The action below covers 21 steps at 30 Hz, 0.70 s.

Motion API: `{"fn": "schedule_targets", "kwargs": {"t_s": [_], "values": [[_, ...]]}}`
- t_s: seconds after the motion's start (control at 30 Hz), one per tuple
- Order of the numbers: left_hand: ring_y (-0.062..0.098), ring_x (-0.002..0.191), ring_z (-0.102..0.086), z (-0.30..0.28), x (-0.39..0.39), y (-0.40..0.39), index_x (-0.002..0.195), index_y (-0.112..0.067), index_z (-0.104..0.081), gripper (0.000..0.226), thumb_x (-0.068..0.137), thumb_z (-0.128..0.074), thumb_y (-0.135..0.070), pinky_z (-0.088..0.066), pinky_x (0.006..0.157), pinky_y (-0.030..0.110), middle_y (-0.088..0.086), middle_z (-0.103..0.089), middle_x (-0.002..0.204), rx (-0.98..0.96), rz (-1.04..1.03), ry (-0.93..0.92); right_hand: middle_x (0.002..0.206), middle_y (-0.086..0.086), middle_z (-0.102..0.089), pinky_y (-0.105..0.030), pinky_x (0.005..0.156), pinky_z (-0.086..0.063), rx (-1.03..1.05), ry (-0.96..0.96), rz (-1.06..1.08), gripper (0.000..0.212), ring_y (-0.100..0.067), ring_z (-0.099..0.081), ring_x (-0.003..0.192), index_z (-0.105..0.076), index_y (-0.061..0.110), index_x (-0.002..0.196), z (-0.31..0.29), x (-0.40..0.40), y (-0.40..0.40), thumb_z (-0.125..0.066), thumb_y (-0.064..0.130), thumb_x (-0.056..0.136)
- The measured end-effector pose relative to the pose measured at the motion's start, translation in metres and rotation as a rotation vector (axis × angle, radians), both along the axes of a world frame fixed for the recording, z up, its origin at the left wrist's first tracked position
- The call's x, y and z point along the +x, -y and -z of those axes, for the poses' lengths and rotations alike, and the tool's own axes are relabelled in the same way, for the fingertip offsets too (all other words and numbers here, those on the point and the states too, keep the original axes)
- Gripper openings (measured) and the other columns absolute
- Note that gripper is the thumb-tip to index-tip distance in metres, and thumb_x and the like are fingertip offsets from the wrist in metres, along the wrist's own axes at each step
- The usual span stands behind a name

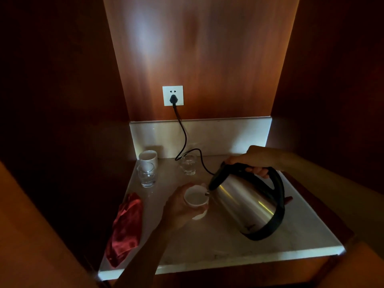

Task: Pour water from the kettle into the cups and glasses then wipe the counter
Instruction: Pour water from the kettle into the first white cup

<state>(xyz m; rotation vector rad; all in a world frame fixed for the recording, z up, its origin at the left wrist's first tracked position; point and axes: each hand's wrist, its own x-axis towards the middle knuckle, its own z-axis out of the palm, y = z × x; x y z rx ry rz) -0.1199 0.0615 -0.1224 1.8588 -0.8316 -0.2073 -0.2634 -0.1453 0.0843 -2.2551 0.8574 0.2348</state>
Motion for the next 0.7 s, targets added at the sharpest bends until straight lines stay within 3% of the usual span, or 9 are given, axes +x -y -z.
{"fn": "schedule_targets", "kwargs": {"t_s": [0.13, 0.23, 0.37, 0.43, 0.7], "values": [[-0.008, 0.106, -0.063, 0.0, 0.0, 0.0, 0.117, -0.05, -0.058, 0.074, 0.053, -0.094, -0.052, -0.056, 0.094, 0.032, -0.025, -0.067, 0.116, 0.0, 0.011, -0.033, 0.048, 0.001, -0.036, -0.022, 0.046, -0.029, 0.068, 0.068, 0.07, 0.055, -0.013, -0.03, 0.039, -0.051, 0.019, 0.056, 0.011, -0.01, 0.002, -0.068, 0.063, 0.085], [-0.008, 0.107, -0.063, -0.001, 0.0, -0.001, 0.114, -0.05, -0.06, 0.069, 0.056, -0.097, -0.041, -0.054, 0.095, 0.028, -0.023, -0.067, 0.115, -0.025, 0.033, -0.056, 0.047, 0.001, -0.035, -0.022, 0.046, -0.029, 0.102, 0.146, 0.102, 0.054, -0.014, -0.03, 0.038, -0.05, 0.018, 0.056, 0.015, -0.014, 0.001, -0.067, 0.061, 0.085], [0.012, 0.116, -0.066, -0.001, 0.004, -0.001, 0.123, -0.038, -0.063, 0.074, 0.057, -0.098, -0.032, -0.053, 0.101, 0.049, -0.007, -0.069, 0.123, -0.042, 0.091, -0.092, 0.046, -0.002, -0.035, -0.024, 0.048, -0.031, 0.16, 0.323, 0.167, 0.056, -0.016, -0.031, 0.037, -0.048, 0.018, 0.051, 0.014, -0.014, -0.001, -0.068, 0.06, 0.082], [0.014, 0.114, -0.067, -0.002, 0.004, -0.002, 0.12, -0.039, -0.065, 0.076, 0.052, -0.099, -0.036, -0.054, 0.098, 0.051, -0.007, -0.07, 0.122, -0.053, 0.06, -0.116, 0.046, -0.003, -0.036, -0.025, 0.047, -0.03, 0.21, 0.418, 0.203, 0.056, -0.017, -0.03, 0.038, -0.049, 0.016, 0.054, 0.011, -0.014, -0.003, -0.069, 0.06, 0.081], [-0.002, 0.101, -0.066, -0.009, 0.017, -0.001, 0.105, -0.047, -0.065, 0.067, 0.045, -0.096, -0.043, -0.059, 0.088, 0.031, -0.019, -0.07, 0.108, 0.032, -0.056, -0.052, 0.046, -0.005, -0.035, -0.03, 0.048, -0.027, 0.261, 0.65, 0.291, 0.059, -0.019, -0.029, 0.039, -0.047, 0.013, 0.052, 0.001, -0.007, -0.01, -0.071, 0.06, 0.08]]}}
